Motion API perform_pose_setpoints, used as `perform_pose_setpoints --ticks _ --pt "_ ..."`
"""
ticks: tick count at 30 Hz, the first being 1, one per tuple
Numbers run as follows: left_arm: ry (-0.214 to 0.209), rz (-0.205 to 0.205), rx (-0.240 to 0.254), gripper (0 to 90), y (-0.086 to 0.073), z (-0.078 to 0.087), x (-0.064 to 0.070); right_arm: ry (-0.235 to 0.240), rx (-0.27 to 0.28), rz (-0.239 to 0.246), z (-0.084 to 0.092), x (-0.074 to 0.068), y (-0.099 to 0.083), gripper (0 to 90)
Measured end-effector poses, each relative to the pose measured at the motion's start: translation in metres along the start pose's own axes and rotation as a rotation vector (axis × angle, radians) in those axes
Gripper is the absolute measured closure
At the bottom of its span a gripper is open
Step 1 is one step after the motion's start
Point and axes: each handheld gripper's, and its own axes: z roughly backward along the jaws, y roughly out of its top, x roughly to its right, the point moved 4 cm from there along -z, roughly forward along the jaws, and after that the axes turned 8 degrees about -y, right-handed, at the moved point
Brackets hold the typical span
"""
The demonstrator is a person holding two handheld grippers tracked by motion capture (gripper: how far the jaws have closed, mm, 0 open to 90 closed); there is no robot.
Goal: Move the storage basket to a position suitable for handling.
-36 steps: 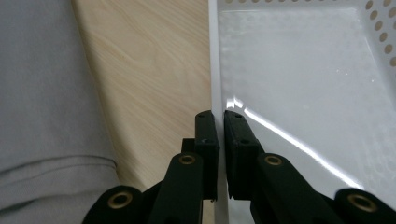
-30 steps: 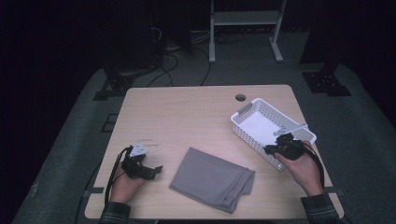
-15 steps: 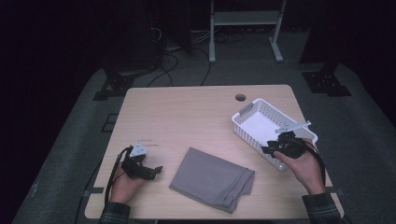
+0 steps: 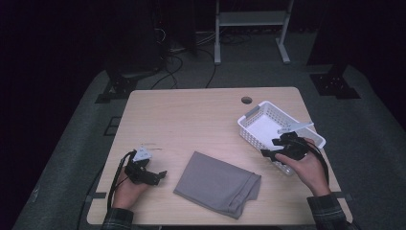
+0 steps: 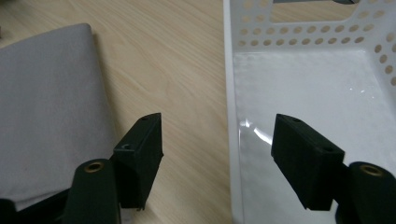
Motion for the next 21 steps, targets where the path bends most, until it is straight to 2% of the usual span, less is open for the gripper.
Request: perform_pose_setpoints --ticks 12,13,19,21 --pt "-0.001 -0.004 0.0 0.0 0.0 0.0 0.0 0.023 0.008 0.032 -0.007 -0.012 0.011 28.0" --pt "-0.002 -0.004 0.0 0.0 0.0 0.0 0.0 0.026 0.012 0.046 -0.007 -0.013 0.012 28.0" --pt "-0.002 -0.005 0.0 0.0 0.0 0.0 0.0 0.043 0.017 0.06 -0.009 -0.023 0.017 27.3" --pt "-0.004 -0.006 0.0 0.0 0.0 0.0 0.0 0.046 0.015 0.079 -0.01 -0.028 0.019 26.9"
